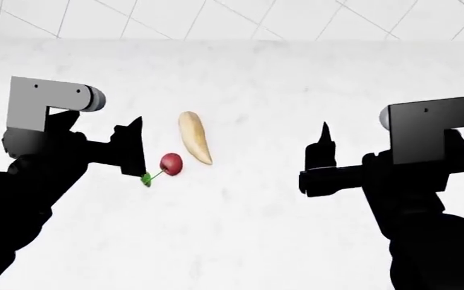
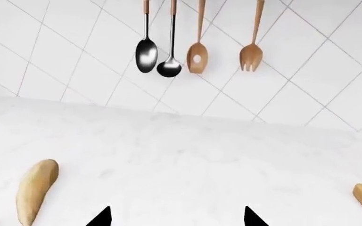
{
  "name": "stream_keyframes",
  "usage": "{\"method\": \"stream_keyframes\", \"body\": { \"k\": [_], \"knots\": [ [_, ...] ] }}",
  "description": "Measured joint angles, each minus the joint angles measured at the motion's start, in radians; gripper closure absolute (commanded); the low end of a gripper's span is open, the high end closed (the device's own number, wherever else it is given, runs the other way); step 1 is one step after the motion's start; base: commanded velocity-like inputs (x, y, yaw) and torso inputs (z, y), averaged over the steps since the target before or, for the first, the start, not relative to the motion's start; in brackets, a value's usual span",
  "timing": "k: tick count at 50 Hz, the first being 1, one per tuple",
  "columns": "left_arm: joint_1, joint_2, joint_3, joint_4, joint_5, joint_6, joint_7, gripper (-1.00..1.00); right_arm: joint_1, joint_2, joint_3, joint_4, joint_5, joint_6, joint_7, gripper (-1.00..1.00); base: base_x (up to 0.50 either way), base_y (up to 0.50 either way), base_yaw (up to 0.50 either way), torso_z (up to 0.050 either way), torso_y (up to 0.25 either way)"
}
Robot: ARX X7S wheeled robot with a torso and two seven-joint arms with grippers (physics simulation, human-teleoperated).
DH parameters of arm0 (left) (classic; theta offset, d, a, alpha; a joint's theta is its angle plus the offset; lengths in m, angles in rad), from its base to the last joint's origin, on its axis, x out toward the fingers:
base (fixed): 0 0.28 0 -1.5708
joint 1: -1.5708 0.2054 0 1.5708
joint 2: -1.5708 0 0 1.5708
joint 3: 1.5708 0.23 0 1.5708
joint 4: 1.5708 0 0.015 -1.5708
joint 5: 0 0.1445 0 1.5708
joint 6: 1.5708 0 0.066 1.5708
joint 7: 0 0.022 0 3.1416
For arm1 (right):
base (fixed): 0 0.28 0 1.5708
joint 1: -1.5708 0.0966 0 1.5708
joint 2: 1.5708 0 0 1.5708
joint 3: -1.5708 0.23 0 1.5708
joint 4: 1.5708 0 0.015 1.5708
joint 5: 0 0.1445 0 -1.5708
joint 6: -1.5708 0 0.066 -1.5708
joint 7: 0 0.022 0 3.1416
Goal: Place the cherry and the sweet potato on separate cutting boards.
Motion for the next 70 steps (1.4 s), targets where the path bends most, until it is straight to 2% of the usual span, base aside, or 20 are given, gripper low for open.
{"method": "stream_keyframes", "body": {
  "k": [13,34,51,64,65,70],
  "knots": [
    [-0.016,-0.012,0.021,-0.016,-0.015,-0.04,0.018,-1.0,0.002,0.004,-0.019,0.028,-0.002,0.001,-0.01,-1.0,0.47,0.01,0.0,0.0,0.001],
    [0.074,-0.033,0.034,0.152,-0.149,-0.239,0.046,-1.0,-0.007,0.013,-0.043,0.018,0.003,0.031,-0.009,-1.0,0.01,0.0,0.0,0.0,0.0],
    [0.13,-0.025,0.12,0.091,-0.127,-0.214,0.079,-1.0,-0.029,0.015,-0.045,0.008,0.014,0.043,-0.005,-1.0,0.0,0.0,0.0,0.0,0.0],
    [0.114,-0.016,0.152,0.036,-0.081,-0.162,0.092,-1.0,-0.045,0.015,-0.045,0.011,0.021,0.04,-0.006,-1.0,0.0,0.0,0.0,0.0,0.0],
    [0.113,-0.016,0.154,0.033,-0.078,-0.159,0.093,1.0,-0.045,0.015,-0.046,0.012,0.021,0.039,-0.007,-1.0,0.0,0.0,0.0,0.0,0.0],
    [0.114,-0.011,0.165,0.031,-0.084,-0.15,0.098,1.0,-0.047,0.014,-0.05,0.019,0.021,0.036,-0.009,-1.0,0.0,0.0,0.0,0.0,0.0]
  ]
}}
